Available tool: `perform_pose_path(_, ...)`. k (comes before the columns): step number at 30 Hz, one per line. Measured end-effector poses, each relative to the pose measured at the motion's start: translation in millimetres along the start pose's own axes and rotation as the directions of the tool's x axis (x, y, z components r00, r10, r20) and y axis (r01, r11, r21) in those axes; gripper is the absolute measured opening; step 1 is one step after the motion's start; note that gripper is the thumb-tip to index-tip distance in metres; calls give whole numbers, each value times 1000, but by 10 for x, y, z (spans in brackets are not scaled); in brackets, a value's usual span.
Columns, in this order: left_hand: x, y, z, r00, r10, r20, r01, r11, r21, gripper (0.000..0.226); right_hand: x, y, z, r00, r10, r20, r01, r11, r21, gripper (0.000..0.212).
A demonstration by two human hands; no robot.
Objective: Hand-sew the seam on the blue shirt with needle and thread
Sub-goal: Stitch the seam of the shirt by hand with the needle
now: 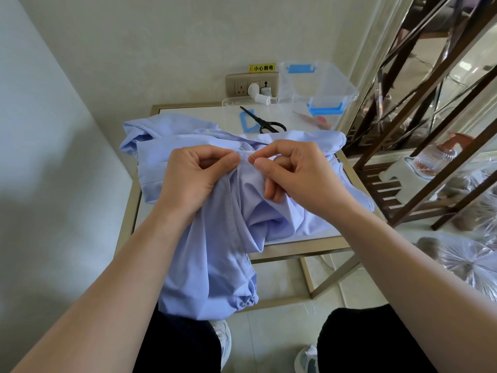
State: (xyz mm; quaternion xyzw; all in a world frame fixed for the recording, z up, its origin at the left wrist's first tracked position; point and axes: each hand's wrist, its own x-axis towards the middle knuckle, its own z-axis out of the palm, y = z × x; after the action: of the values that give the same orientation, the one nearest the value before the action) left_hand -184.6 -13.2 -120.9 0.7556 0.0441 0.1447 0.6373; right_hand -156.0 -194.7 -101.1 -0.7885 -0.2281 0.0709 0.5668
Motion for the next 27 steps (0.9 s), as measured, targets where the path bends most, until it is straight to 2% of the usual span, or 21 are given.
perform_pose_path(27,7,2,15,999,-2,-44,3,1000,26,10,-4,66,29,1000,8,28,-6,999,-52,13)
